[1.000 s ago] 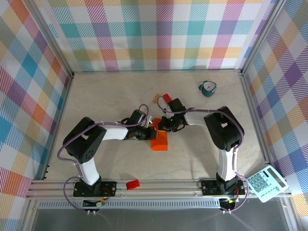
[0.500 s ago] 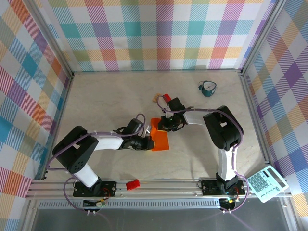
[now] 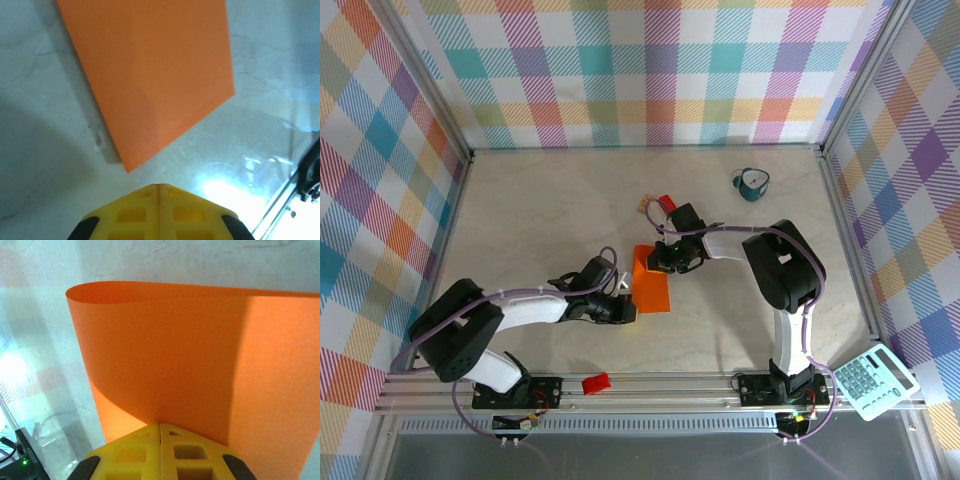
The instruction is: Fold a paper plane with a square sheet of paper (fold left side to right side)
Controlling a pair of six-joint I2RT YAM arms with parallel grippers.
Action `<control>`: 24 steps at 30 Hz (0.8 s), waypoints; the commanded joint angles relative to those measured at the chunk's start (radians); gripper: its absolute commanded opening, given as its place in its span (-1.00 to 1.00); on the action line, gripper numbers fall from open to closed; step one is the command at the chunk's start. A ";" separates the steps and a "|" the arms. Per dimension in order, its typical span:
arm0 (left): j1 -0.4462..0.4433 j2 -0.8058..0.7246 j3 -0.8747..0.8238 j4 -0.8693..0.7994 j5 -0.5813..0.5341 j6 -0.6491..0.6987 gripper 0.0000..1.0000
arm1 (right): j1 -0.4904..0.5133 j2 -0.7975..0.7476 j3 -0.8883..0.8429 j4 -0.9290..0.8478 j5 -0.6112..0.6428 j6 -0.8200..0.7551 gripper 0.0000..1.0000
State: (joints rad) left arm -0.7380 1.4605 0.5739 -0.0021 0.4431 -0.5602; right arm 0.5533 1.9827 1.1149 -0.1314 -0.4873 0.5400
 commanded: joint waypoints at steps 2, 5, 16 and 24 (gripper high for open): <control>0.059 -0.070 0.077 -0.044 0.003 0.020 -1.00 | -0.005 0.020 -0.066 -0.039 0.084 -0.033 -1.00; 0.107 -0.016 0.131 -0.021 0.035 0.043 -1.00 | -0.004 0.003 -0.075 -0.035 0.081 -0.035 -1.00; 0.134 0.262 0.325 -0.004 0.015 0.113 -1.00 | 0.002 -0.004 -0.080 -0.007 0.067 -0.015 -1.00; 0.131 0.357 0.341 -0.030 -0.025 0.119 -1.00 | 0.004 -0.012 -0.070 0.000 0.049 -0.014 -1.00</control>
State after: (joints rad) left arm -0.6071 1.7939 0.9024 -0.0017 0.4393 -0.4591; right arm 0.5537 1.9583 1.0676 -0.0677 -0.4831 0.5346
